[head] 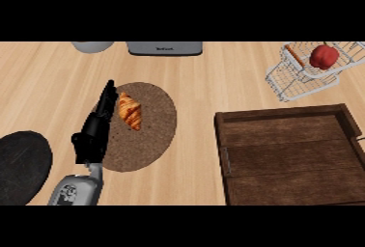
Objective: Pick the bell pepper from the tray and place it in the tiered basket
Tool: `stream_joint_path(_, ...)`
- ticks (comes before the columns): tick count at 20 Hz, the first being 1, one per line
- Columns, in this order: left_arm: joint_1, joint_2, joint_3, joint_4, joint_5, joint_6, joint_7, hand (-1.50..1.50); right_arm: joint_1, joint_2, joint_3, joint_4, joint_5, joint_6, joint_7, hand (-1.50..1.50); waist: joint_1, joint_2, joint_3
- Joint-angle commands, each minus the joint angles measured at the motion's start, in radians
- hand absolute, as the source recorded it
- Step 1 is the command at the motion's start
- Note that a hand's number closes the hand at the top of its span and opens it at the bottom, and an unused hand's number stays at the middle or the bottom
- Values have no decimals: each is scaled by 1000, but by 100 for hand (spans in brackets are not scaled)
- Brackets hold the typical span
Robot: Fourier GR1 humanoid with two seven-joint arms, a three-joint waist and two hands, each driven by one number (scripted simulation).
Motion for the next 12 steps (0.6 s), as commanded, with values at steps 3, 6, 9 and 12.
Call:
stream_joint_path(3,21,20,15,-27,10,-14,2,0,66,-209,-168,140,-109,48,-31,-150,2,3,2)
stream_joint_path(6,57,-5,-33,-73,-23,6,15,0,149,-273,-227,229,-152,71,-135,-150,9,5,3)
stream_joint_path(9,38,3,-4,-58,1,-4,12,0,268,-368,-281,292,-191,162,-243,-150,-3,6,5)
stream_joint_path(12,37,37,21,-57,25,-39,8,0,342,-424,-318,358,-223,237,-332,-150,1,8,6)
